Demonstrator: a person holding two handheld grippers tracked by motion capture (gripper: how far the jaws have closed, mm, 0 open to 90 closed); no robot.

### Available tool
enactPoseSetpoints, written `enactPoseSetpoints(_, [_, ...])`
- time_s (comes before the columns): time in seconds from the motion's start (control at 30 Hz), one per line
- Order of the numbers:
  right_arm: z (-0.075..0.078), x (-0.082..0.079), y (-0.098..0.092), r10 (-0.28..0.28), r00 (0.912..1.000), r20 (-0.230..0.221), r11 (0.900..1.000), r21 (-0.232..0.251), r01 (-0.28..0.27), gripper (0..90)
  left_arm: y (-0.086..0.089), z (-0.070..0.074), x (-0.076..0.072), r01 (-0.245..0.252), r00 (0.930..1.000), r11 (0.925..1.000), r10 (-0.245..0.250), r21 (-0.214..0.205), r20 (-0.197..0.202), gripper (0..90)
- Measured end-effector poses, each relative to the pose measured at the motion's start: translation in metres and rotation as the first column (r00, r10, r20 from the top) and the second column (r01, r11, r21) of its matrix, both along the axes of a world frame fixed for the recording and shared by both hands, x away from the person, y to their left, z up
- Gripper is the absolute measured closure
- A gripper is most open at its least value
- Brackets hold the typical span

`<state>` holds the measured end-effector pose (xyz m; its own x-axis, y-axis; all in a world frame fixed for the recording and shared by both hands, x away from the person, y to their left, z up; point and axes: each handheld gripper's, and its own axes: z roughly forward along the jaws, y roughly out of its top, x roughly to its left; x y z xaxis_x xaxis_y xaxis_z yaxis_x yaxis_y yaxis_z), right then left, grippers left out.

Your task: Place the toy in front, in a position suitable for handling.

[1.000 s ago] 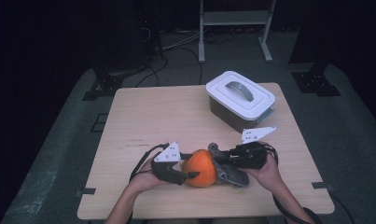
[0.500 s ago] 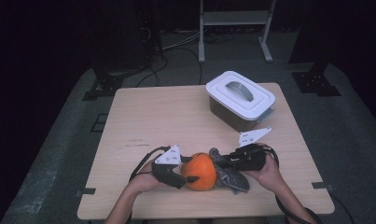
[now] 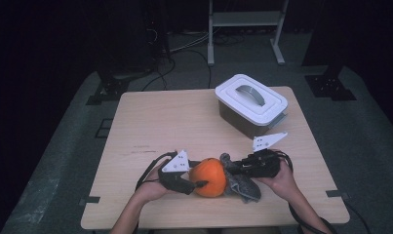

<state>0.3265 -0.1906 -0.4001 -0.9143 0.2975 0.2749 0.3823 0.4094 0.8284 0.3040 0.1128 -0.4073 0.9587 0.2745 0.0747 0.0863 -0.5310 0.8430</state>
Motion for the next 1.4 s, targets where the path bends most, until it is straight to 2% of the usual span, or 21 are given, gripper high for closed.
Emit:
enactPoseSetpoints(0.07, [0.001, 0.0, 0.0, -0.007, 1.0, 0.004, 0.9999, -0.01, 0.007, 75.7, 0.0, 0.001, 0.001, -0.021, 0.9998, 0.9998, 0.021, 0.002, 0.002, 37.0])
enactPoseSetpoints(0.17, [0.007, -0.005, 0.004, 0.015, 0.9997, 0.019, 0.9993, 0.034, -0.015, 75.5, 0.0, -0.001, 0.001, -0.024, 0.9996, 0.9997, 0.023, -0.005, -0.015, 37.6])
enactPoseSetpoints(0.27, [0.008, -0.007, 0.01, 0.014, 0.9989, 0.044, 0.9995, 0.029, -0.015, 74.0, -0.001, -0.003, 0.003, -0.039, 0.9989, 0.9992, 0.038, -0.013, -0.027, 37.6])
enactPoseSetpoints(0.33, [0.003, -0.005, 0.01, 0.005, 0.9996, 0.026, 0.9995, 0.032, -0.005, 74.4, 0.002, -0.005, 0.006, -0.065, 0.9963, 0.9972, 0.063, -0.038, -0.06, 37.2])
enactPoseSetpoints(0.4, [0.0, -0.002, 0.008, -0.016, 0.9996, 0.025, 0.9998, 0.012, 0.016, 74.7, 0.005, -0.006, 0.009, -0.099, 0.9913, 0.9931, 0.093, -0.063, -0.093, 36.8])
enactPoseSetpoints(0.5, [-0.001, -0.002, 0.007, -0.04, 0.9988, 0.029, 0.9992, -0.005, 0.04, 75.1, 0.005, -0.007, 0.011, -0.123, 0.9866, 0.9894, 0.113, -0.078, -0.118, 36.3])
enactPoseSetpoints(0.57, [0.004, -0.006, 0.009, -0.052, 0.9966, 0.065, 0.9986, 0.01, 0.051, 75.3, 0.003, -0.009, 0.011, -0.128, 0.9839, 0.9882, 0.116, -0.084, -0.137, 35.5])
enactPoseSetpoints(0.63, [0.008, -0.008, 0.011, -0.053, 0.9955, 0.079, 0.9977, 0.046, 0.049, 75.3, 0.0, -0.01, 0.01, -0.131, 0.9827, 0.9875, 0.118, -0.088, -0.143, 34.9])
enactPoseSetpoints(0.7, [0.008, -0.009, 0.014, -0.044, 0.9948, 0.092, 0.9988, 0.026, 0.041, 75.2, -0.002, -0.01, 0.01, -0.139, 0.9825, 0.9866, 0.127, -0.085, -0.137, 34.6])
enactPoseSetpoints(0.77, [0.004, -0.007, 0.013, -0.043, 0.9964, 0.073, 0.9987, 0.031, 0.041, 75.3, -0.001, -0.009, 0.011, -0.168, 0.9782, 0.9812, 0.154, -0.096, -0.139, 34.6])
enactPoseSetpoints(0.83, [0.002, -0.004, 0.009, -0.06, 0.9958, 0.069, 0.9982, 0.006, 0.06, 75.2, 0.002, -0.008, 0.013, -0.208, 0.9704, 0.9717, 0.19, -0.113, -0.149, 34.7])
enactPoseSetpoints(0.87, [0.0, -0.003, 0.008, -0.067, 0.9954, 0.068, 0.9977, -0.003, 0.068, 75.2, 0.003, -0.007, 0.014, -0.237, 0.9624, 0.9632, 0.215, -0.127, -0.167, 34.7])
enactPoseSetpoints(0.93, [-0.003, -0.003, 0.007, -0.08, 0.995, 0.061, 0.9965, -0.021, 0.081, 75.2, 0.004, -0.008, 0.015, -0.262, 0.9538, 0.9546, 0.234, -0.141, -0.188, 34.7])
enactPoseSetpoints(1.03, [0.004, -0.007, 0.01, -0.067, 0.9945, 0.081, 0.9978, 0.012, 0.066, 75.1, -0.002, -0.01, 0.013, -0.273, 0.9509, 0.9514, 0.244, -0.143, -0.191, 34.7])
enactPoseSetpoints(1.1, [0.008, -0.01, 0.014, -0.059, 0.9932, 0.101, 0.9982, 0.021, 0.057, 74.9, -0.007, -0.01, 0.011, -0.275, 0.9516, 0.9515, 0.249, -0.137, -0.18, 34.5])
enactPoseSetpoints(1.17, [0.008, -0.011, 0.017, -0.056, 0.9906, 0.125, 0.9984, -0.002, 0.056, 74.9, -0.009, -0.01, 0.01, -0.271, 0.9534, 0.9547, 0.248, -0.124, -0.172, 33.6])
enactPoseSetpoints(1.2, [0.006, -0.011, 0.017, -0.054, 0.9917, 0.117, 0.9985, -0.005, 0.055, 74.9, -0.009, -0.01, 0.01, -0.275, 0.9525, 0.9534, 0.252, -0.125, -0.171, 33.6])
enactPoseSetpoints(1.27, [0.003, -0.01, 0.015, -0.058, 0.9929, 0.104, 0.9983, -0.006, 0.059, 75.0, -0.007, -0.009, 0.01, -0.296, 0.9466, 0.9461, 0.271, -0.132, -0.174, 33.7])
enactPoseSetpoints(1.33, [0.002, -0.009, 0.014, -0.066, 0.9911, 0.116, 0.9971, -0.031, 0.07, 74.9, -0.006, -0.008, 0.012, -0.307, 0.9418, 0.9418, 0.28, -0.137, -0.186, 33.6])
enactPoseSetpoints(1.37, [0.001, -0.009, 0.013, -0.071, 0.9909, 0.114, 0.9963, -0.04, 0.076, 74.8, -0.006, -0.009, 0.012, -0.307, 0.9408, 0.9413, 0.278, -0.139, -0.193, 33.6])
enactPoseSetpoints(1.4, [0.001, -0.008, 0.012, -0.073, 0.9917, 0.105, 0.9962, -0.039, 0.078, 74.8, -0.006, -0.009, 0.012, -0.297, 0.9435, 0.9453, 0.268, -0.136, -0.195, 33.3])
